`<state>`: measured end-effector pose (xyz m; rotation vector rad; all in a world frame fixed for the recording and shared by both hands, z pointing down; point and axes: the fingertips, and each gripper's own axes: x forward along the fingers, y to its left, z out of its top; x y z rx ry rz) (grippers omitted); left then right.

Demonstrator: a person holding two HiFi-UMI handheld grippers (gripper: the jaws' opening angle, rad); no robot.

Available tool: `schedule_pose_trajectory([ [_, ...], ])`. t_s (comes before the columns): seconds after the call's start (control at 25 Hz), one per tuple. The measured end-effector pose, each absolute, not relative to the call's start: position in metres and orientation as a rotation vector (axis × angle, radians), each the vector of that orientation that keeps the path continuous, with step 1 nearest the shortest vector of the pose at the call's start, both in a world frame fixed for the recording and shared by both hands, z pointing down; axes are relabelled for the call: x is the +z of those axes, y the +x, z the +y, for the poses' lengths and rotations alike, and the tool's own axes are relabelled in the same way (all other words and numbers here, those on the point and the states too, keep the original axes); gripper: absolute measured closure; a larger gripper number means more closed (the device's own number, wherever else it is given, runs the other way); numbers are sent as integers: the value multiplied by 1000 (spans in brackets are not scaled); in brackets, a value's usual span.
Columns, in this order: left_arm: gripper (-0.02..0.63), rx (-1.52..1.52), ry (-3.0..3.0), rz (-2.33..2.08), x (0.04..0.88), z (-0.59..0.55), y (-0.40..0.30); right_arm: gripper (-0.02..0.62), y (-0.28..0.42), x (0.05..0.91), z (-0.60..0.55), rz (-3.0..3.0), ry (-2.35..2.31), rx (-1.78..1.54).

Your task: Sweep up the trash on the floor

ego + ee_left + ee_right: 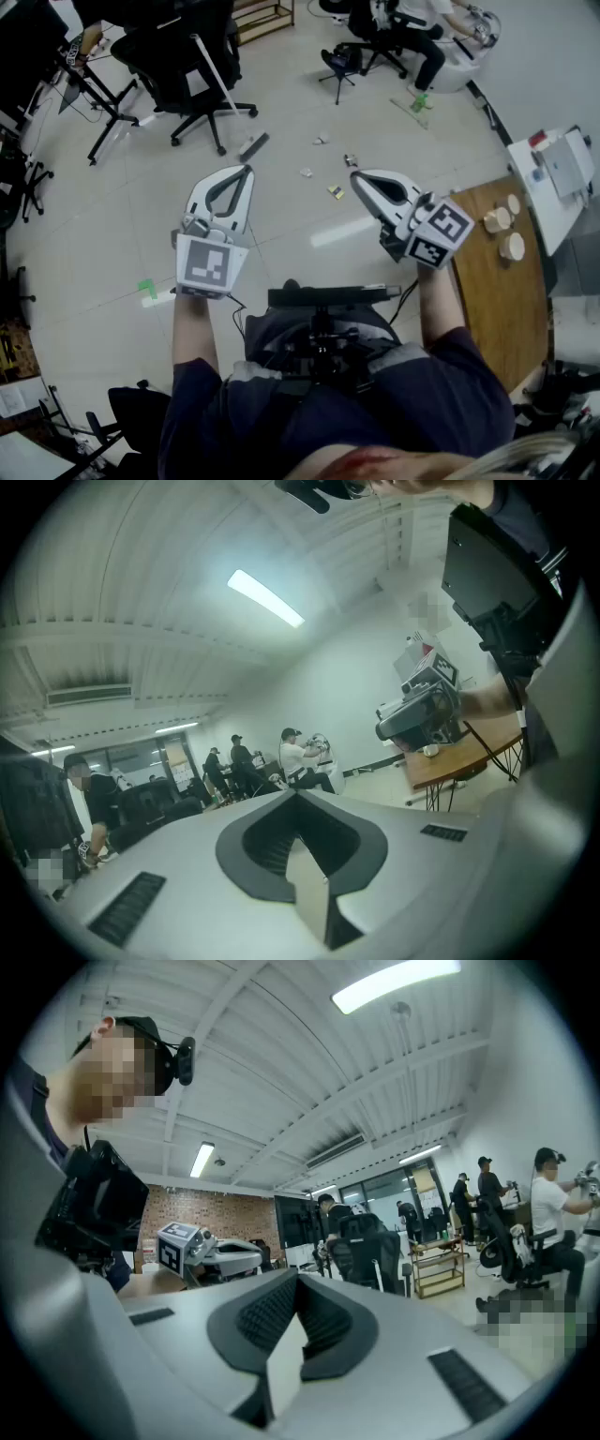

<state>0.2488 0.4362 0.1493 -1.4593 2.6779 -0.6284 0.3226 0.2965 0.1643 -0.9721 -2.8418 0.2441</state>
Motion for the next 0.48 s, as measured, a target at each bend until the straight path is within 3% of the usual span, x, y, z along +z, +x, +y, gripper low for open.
schedule_pose_trajectory([
  [0.48, 606, -615, -1365, 2811, 171, 494, 177, 575, 224, 186, 354, -2694, -1138, 210],
])
